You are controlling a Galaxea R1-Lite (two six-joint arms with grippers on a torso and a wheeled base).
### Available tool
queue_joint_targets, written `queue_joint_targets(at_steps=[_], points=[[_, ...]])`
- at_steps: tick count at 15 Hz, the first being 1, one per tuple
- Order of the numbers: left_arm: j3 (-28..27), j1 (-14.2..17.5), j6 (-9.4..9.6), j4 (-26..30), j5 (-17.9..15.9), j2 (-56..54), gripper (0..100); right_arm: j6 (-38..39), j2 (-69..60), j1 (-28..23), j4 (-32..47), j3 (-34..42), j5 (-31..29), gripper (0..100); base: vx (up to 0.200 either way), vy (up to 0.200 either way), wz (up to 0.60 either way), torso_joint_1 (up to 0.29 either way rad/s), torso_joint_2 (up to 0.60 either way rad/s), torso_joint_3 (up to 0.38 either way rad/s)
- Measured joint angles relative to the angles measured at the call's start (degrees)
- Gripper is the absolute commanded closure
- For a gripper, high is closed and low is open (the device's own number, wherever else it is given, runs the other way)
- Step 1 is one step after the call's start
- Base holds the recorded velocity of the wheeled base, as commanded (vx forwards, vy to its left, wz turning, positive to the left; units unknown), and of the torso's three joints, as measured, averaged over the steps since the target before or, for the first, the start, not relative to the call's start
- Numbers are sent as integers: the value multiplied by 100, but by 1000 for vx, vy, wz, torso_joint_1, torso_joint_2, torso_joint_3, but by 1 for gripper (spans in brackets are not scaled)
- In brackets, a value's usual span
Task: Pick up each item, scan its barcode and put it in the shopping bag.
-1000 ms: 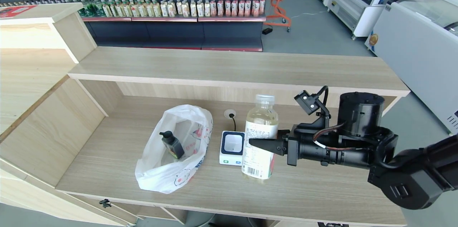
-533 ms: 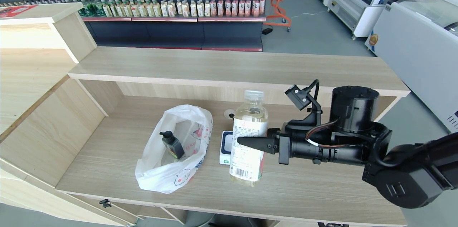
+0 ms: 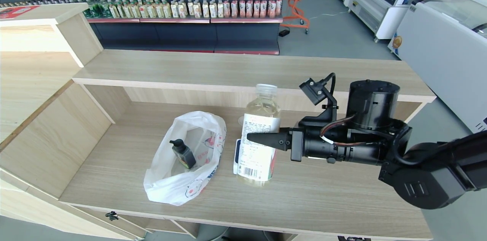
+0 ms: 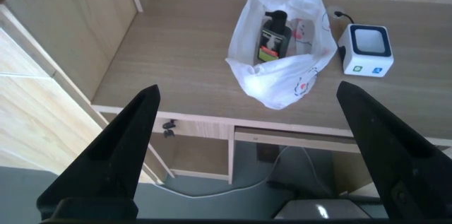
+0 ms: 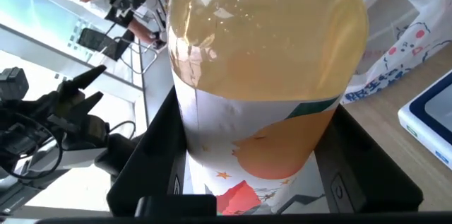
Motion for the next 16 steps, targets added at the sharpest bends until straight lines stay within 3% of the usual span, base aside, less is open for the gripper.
queue_joint_targets(at_steps=[12,14,16], points=[[0,0,0,0,0,0,0,-33,12,63,-7,-2,0,100,0,0,0,0,0,0],[0,0,0,0,0,0,0,-174,11,63,-11,1,-22,100,0,0,0,0,0,0],[0,0,0,0,0,0,0,-827,6,28,-18,50,-40,100,0,0,0,0,0,0]])
